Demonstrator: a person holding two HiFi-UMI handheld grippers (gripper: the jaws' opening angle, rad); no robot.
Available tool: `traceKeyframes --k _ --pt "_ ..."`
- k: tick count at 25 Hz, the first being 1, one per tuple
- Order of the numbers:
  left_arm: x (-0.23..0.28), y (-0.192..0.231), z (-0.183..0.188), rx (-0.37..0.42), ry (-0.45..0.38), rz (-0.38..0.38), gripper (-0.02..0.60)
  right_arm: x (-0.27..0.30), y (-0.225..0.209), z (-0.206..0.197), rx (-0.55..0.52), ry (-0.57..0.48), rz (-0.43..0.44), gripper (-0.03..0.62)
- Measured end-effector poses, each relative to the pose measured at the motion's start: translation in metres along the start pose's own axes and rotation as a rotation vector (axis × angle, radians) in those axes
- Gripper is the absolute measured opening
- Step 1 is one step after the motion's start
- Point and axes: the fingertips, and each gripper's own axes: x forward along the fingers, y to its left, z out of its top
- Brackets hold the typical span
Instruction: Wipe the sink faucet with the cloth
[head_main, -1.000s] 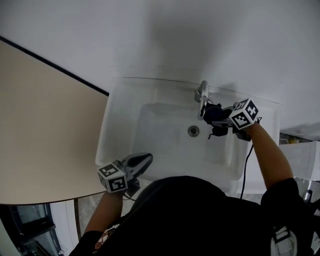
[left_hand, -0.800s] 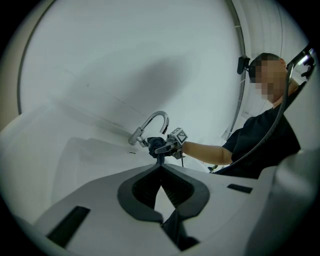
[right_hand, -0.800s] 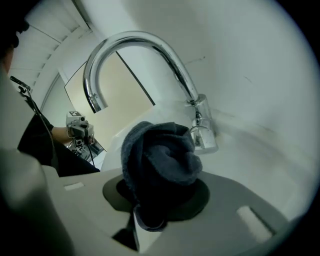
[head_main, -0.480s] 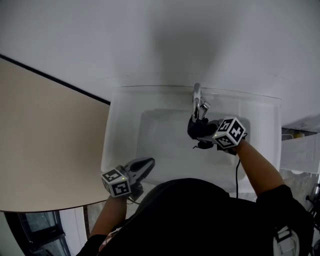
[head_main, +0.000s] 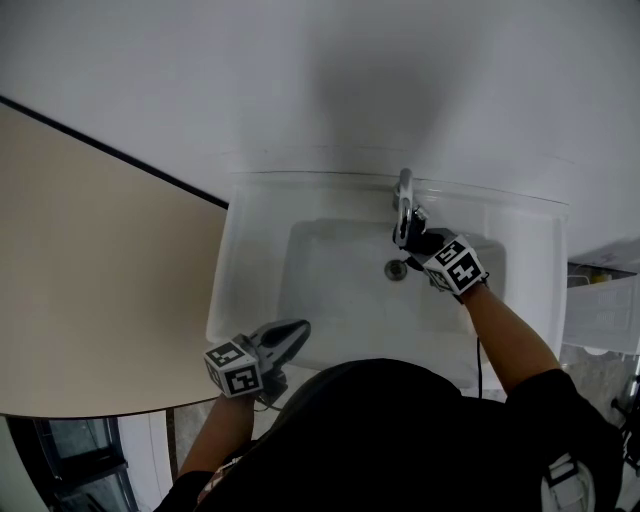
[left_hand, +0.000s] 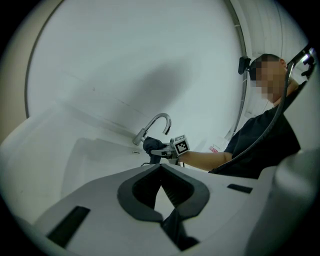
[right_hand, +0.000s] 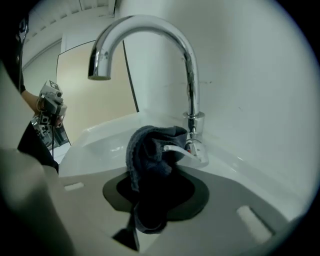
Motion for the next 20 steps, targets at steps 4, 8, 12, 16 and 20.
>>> traceKeyframes --k 4,8,12,16,20 --pt "0.002 0.003 0.001 -0.002 0.000 -0.006 0.000 -0.015 -0.015 0.006 0.066 -0.060 -0.007 0.101" --pt "0.003 0.002 0.002 -0.002 -0.004 -0.013 0.000 -0.034 -0.031 0.016 0.191 -0.142 -0.008 0.101" --pt "0.003 0.006 0.001 -0.015 -0.009 -0.010 0.000 -0.050 -0.062 0.022 0.478 -0.273 0.002 0.101" --pt "0.002 0.008 -0.001 -0.024 -0.013 -0.011 0.000 -0.058 -0.087 0.024 0.638 -0.354 0.013 0.103" --pt "0.003 0.007 -0.003 -0.025 -0.020 -0.019 0.000 -0.058 -0.060 0.041 0.277 -0.211 -0.106 0.101"
